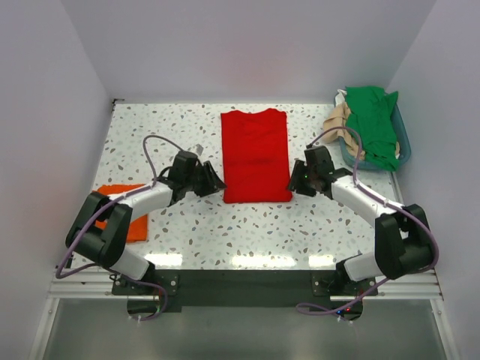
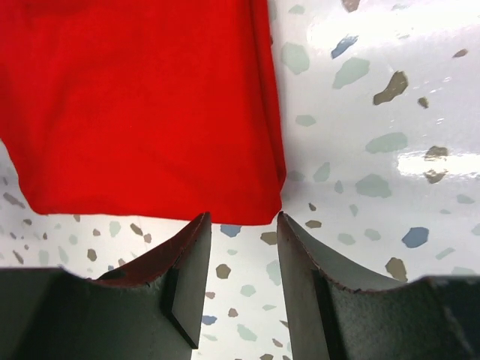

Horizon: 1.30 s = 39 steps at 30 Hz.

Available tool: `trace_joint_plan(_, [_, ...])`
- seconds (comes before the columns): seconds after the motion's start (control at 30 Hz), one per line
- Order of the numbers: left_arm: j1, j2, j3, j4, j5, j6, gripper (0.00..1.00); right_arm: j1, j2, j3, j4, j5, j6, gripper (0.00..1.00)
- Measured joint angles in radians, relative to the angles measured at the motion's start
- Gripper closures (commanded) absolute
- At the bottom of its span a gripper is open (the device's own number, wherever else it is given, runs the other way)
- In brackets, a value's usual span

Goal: Fold and stack the t-shirts
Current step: Fold the tshirt

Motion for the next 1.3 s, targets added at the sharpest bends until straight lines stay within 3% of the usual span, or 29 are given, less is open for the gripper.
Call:
trace_joint_plan(0.23, [-0.001, 0.006, -0.127, 0.053, 0.068, -0.035, 0.53, 0.000, 0.037, -0.016, 0.019, -0.053, 0.023, 0.58])
trace_joint_plan(0.57, [-0.001, 0.046, -0.143, 0.140, 0.111, -0.051, 0.53, -0.010, 0.103, -0.041, 0.059, -0.074, 0.035, 0.60])
trace_joint_plan(0.93, [-0.025, 0.099, -0.136, 0.188, 0.094, -0.074, 0.63, -0.024, 0.143, -0.049, 0.099, -0.076, 0.038, 0.62])
trace_joint_plan(1.07, [-0.037, 0.117, -0.125, 0.195, 0.077, -0.077, 0.71, -0.025, 0.158, -0.049, 0.135, -0.082, 0.042, 0.68])
trace_joint_plan(1.3, [-0.046, 0.119, -0.116, 0.164, 0.032, -0.086, 0.98, -0.026, 0.172, -0.049, 0.159, -0.100, 0.042, 0.86])
